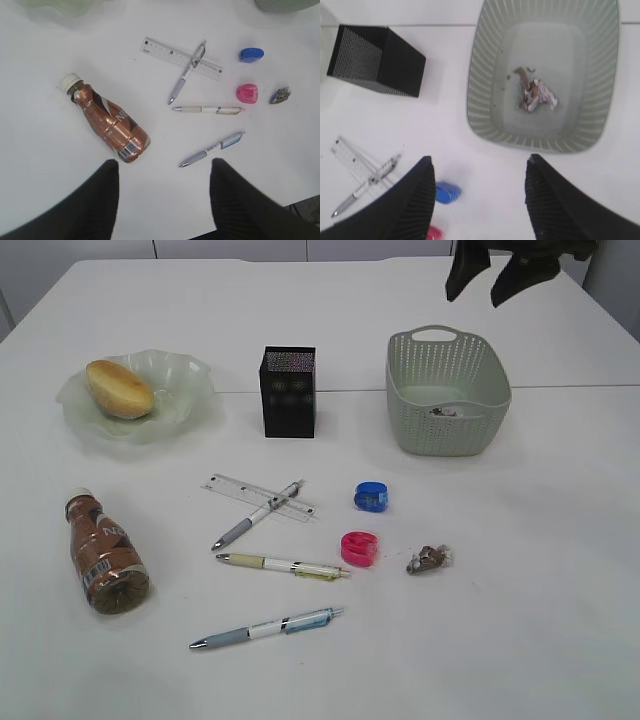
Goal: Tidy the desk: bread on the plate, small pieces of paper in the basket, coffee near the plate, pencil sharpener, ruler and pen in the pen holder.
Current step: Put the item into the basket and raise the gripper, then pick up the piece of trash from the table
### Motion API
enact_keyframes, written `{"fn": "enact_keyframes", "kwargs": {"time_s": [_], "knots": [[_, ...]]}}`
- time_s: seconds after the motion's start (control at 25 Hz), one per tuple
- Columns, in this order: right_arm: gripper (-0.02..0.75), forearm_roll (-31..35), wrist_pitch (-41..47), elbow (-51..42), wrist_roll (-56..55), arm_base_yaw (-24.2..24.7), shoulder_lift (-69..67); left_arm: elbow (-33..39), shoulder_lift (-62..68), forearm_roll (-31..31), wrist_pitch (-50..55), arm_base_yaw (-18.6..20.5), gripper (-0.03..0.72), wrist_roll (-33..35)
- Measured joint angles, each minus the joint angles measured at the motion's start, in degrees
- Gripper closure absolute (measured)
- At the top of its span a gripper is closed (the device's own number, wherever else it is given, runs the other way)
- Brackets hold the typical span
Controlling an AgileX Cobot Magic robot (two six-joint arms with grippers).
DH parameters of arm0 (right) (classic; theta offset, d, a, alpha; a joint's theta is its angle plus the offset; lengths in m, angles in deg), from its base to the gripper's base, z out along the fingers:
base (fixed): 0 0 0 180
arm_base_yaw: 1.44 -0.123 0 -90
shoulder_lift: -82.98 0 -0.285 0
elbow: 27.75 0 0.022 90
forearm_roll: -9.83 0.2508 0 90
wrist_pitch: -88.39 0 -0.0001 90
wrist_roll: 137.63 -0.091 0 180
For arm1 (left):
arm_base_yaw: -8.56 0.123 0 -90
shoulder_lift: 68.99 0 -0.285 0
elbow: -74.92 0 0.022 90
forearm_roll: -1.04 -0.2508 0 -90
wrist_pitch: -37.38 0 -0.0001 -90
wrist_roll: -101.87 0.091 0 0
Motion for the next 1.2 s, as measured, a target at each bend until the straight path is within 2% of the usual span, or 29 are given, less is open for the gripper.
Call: {"fn": "enact_keyframes", "kwargs": {"time_s": [0.36, 0.52, 0.72, 0.8, 1.2], "knots": [[0.331, -0.3, -0.1, -27.5, 3.3, -0.6, 15.1, 0.0, 0.0, 0.0, 0.0, 0.0, 0.265, 0.0], [0.332, -2.0, -0.5, -35.0, 3.3, -4.6, 15.6, 0.0, 0.0, 0.0, 0.0, 0.0, 0.265, 0.0], [0.332, -3.4, -0.7, -38.1, 2.7, -12.3, 15.6, 0.0, 0.0, 0.0, 0.0, 0.0, 0.265, -0.1], [0.332, -4.0, -1.5, -38.1, 1.9, -13.9, 15.2, 0.0, 0.0, 0.1, 0.0, 0.0, 0.265, -0.1], [0.332, -8.3, -2.1, -38.1, 1.1, -14.3, 6.3, 0.0, 0.0, 0.1, 0.0, 0.0, 0.265, -0.1]]}}
